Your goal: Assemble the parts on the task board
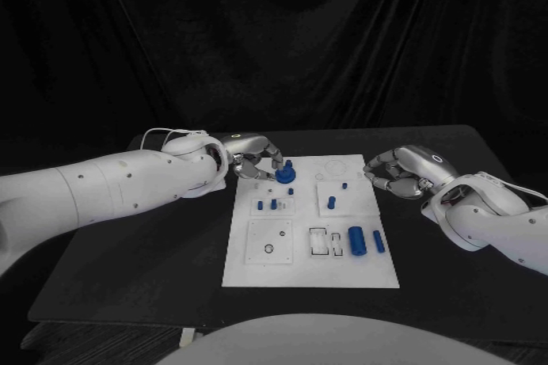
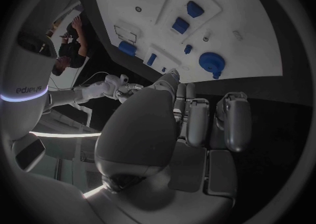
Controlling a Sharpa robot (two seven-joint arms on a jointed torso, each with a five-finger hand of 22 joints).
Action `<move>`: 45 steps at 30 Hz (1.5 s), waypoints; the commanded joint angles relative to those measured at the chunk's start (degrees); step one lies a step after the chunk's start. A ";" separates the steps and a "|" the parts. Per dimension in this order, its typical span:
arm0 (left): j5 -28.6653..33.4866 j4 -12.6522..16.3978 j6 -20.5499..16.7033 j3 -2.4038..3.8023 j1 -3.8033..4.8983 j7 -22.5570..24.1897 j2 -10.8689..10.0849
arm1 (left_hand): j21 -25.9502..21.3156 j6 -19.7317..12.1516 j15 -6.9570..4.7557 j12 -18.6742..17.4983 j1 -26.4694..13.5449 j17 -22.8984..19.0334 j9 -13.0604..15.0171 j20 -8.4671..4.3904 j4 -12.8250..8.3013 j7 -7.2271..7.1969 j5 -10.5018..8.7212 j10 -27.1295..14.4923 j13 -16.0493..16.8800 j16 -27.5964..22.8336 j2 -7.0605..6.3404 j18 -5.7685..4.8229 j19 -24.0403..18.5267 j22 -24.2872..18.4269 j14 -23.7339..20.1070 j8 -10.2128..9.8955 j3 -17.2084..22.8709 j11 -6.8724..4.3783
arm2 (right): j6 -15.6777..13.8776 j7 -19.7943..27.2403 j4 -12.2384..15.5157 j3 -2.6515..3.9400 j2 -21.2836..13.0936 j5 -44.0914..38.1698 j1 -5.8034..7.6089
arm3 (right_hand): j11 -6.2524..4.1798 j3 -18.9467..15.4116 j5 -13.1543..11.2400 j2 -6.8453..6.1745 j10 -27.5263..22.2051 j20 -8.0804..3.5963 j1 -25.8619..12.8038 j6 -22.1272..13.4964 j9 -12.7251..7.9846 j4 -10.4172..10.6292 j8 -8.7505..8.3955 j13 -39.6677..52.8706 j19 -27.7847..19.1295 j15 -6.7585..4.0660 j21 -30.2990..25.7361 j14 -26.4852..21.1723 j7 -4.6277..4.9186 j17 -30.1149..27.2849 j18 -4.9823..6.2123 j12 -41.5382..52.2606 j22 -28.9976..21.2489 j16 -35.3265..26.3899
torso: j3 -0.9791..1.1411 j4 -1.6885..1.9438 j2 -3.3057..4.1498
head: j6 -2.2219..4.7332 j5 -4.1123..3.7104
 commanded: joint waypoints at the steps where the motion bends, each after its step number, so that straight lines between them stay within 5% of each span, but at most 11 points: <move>1: -7.99 -1.74 -4.67 0.06 -1.14 6.32 1.50 | -0.46 1.48 -0.42 -4.23 -0.66 -2.15 -6.60 -0.27 -0.74 0.13 0.28 0.00 -6.32 -1.16 -1.34 -0.99 0.07 11.07 -0.32 -5.46 0.93 -0.07 | -0.66 0.72 0.26 0.03 -0.08 0.06 -0.14 | 0.26 0.22 0.34 -0.25 6.09 0.49 0.24 0.38 0.10 -0.15 -0.32 15.09 2.33 0.36 -0.31 4.27 0.14 5.36 0.86 0.20 12.16 -0.13 | -0.02 -0.07 0.09 | 0.00 0.34; 9: -18.02 -4.12 -5.32 0.06 -2.40 5.85 4.30 | -1.18 4.16 -1.68 -9.09 -2.05 -5.15 -13.88 -0.66 -2.88 -1.22 -0.92 2.45 -15.25 -2.91 -1.83 -0.95 0.43 10.95 -0.31 -9.52 1.01 -1.79 | -0.36 0.96 0.16 0.03 0.26 0.06 -0.22 | 0.26 0.22 0.34 -0.25 6.09 0.49 0.24 0.38 0.10 -0.15 -0.32 15.09 2.33 0.36 -0.31 4.27 0.14 5.36 0.86 0.20 12.16 -0.13 | -0.03 -0.01 0.10 | 0.00 0.61; 15: -20.12 -5.16 -3.94 0.06 -2.81 3.63 5.81 | -2.38 5.24 -1.71 -11.14 -2.82 -6.57 -15.91 -0.69 -3.98 -1.45 -1.92 2.24 -18.28 -3.73 -1.85 -0.73 -0.14 10.65 -0.87 -9.86 0.40 -1.95 | -0.30 1.13 0.07 0.03 0.56 0.06 -0.37 | 0.26 0.19 0.36 -0.28 6.09 0.48 0.19 0.41 0.11 -0.13 -0.30 15.09 2.33 0.36 -0.32 4.26 0.14 5.36 0.86 0.20 12.15 -0.13 | -0.06 -0.04 0.12 | 0.00 0.42; 22: -20.69 -6.97 -3.46 0.07 -3.34 1.54 7.53 | -3.33 4.99 -1.78 -11.58 -2.50 -7.09 -17.29 -0.68 -5.25 -1.96 -0.84 2.62 -19.58 -4.02 -1.36 -0.55 -0.66 10.42 -1.29 -9.99 0.51 -2.02 | 0.07 1.16 -0.11 0.03 0.52 0.12 -0.43 | 0.26 0.18 0.38 -0.30 6.09 0.48 0.17 0.43 0.11 -0.12 -0.30 15.09 2.33 0.36 -0.32 4.26 0.14 5.33 0.86 0.20 12.15 -0.14 | 0.01 0.00 -0.03 | 0.00 0.12; 28: -20.79 -8.40 -2.88 0.08 -3.79 -0.33 8.85 | -0.92 6.19 -0.40 -10.23 -3.22 -3.37 -18.90 -0.81 -6.26 -4.63 -0.29 5.65 -20.03 -1.67 -0.93 -1.13 1.35 11.31 0.94 -9.75 0.96 0.07 | 0.76 1.16 -0.33 0.03 0.51 0.37 -0.44 | 0.26 0.14 0.39 -0.39 6.09 0.48 0.13 0.42 0.11 -0.12 -0.30 15.09 2.33 0.36 -0.33 4.26 0.14 5.34 0.87 0.20 12.15 -0.14 | 0.01 -0.07 0.03 | 0.00 0.35; 45: -20.83 -12.48 -3.46 0.09 -4.96 -1.53 12.13 | -2.48 8.44 -0.34 -10.15 -2.94 -2.35 -19.77 -1.04 -7.29 -3.71 1.14 7.21 -20.76 -0.83 -0.54 -0.76 0.45 10.78 1.74 -9.28 2.60 0.05 | 1.17 1.11 -0.39 0.03 0.64 0.60 -0.45 | 0.25 0.12 0.42 -0.43 6.09 0.48 0.10 0.43 0.12 -0.11 -0.30 15.09 2.31 0.36 -0.37 4.25 0.13 5.31 0.87 0.20 12.14 -0.15 | 0.00 -0.02 0.07 | 0.00 0.44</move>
